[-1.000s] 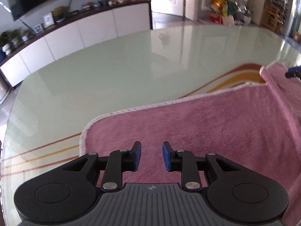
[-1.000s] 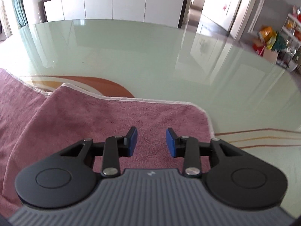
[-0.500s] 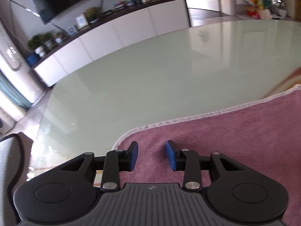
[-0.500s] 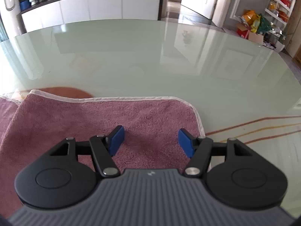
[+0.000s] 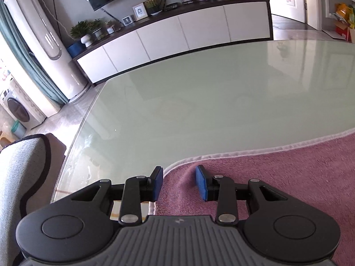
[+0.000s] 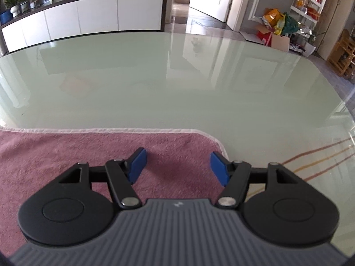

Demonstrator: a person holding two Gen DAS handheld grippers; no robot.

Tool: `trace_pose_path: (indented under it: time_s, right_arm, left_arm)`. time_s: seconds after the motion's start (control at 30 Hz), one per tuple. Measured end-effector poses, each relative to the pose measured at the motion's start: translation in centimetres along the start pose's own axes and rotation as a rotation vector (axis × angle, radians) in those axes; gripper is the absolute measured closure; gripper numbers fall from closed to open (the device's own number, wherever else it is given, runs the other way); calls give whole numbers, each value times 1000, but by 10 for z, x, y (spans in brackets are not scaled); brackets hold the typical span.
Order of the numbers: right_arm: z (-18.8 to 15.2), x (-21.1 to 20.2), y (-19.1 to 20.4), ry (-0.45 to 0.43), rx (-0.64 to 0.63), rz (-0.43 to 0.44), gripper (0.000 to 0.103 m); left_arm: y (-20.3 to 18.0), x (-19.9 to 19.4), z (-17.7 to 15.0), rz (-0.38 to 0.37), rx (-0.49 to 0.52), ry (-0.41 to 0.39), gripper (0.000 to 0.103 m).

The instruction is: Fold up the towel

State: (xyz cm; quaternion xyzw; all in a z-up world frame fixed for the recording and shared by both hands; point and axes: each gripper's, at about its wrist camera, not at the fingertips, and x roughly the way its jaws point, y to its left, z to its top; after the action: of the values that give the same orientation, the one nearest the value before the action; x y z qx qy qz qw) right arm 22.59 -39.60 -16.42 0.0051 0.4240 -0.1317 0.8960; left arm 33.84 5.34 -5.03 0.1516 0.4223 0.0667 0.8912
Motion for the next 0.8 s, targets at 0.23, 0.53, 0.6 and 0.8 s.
trace_pose_path:
  time_s: [0.23,0.53,0.6,0.8]
  right_arm:
    - [-14,-39,4,-74,-49,77,42]
    - [-106,-147,11,-155,-127,282,6]
    - [-138,-166,21,-135,-151,300,3]
    - [-188,-177,39,-36,-155,303,3]
  left_arm:
    - [14,-17,-4,-38,-1,-46,66]
    - [16,-139,-99,-131,34,-183,51]
    - [12,-158,-126,-132,29,-171,48]
    - [9,-171,-185,-159,-39,-104,41]
